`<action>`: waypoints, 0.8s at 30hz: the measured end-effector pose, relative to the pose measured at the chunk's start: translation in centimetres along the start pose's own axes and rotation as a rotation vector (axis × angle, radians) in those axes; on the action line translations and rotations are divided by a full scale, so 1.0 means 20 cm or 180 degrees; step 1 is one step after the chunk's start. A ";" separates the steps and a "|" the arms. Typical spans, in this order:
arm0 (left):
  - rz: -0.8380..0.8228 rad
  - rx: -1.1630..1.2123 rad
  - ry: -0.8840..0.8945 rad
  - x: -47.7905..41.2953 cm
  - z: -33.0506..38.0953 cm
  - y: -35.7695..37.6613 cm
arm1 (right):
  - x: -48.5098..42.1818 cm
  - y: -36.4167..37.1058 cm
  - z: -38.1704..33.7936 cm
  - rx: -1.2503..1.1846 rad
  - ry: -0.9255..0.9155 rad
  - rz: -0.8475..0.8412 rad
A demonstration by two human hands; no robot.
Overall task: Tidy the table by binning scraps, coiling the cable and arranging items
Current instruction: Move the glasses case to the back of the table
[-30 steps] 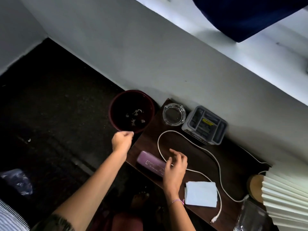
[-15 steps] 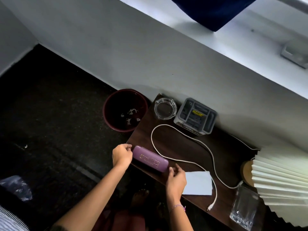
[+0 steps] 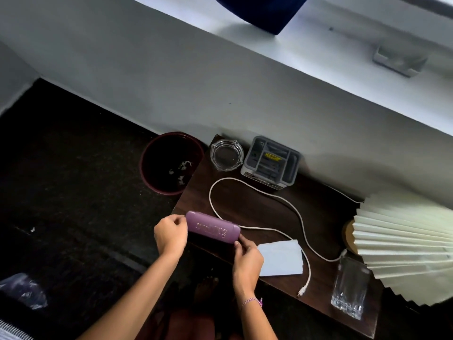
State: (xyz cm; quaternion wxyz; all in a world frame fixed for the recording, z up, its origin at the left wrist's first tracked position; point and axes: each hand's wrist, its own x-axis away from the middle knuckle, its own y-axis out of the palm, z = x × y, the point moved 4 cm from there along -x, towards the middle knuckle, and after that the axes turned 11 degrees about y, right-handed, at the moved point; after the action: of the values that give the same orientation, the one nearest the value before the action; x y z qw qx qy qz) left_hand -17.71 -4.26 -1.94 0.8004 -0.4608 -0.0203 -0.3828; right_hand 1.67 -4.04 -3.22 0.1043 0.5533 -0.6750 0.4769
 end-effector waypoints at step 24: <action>-0.1602 0.1500 0.0017 0.40 0.76 0.95 | -0.61 -0.78 0.08 -0.1766 0.1164 0.1352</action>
State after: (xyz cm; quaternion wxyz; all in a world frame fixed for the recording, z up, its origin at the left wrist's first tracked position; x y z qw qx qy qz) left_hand 4.82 7.81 -3.84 0.7654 -0.2429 -0.2191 -0.5542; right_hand 19.89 3.73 -3.91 0.2675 0.2580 -0.8479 0.3780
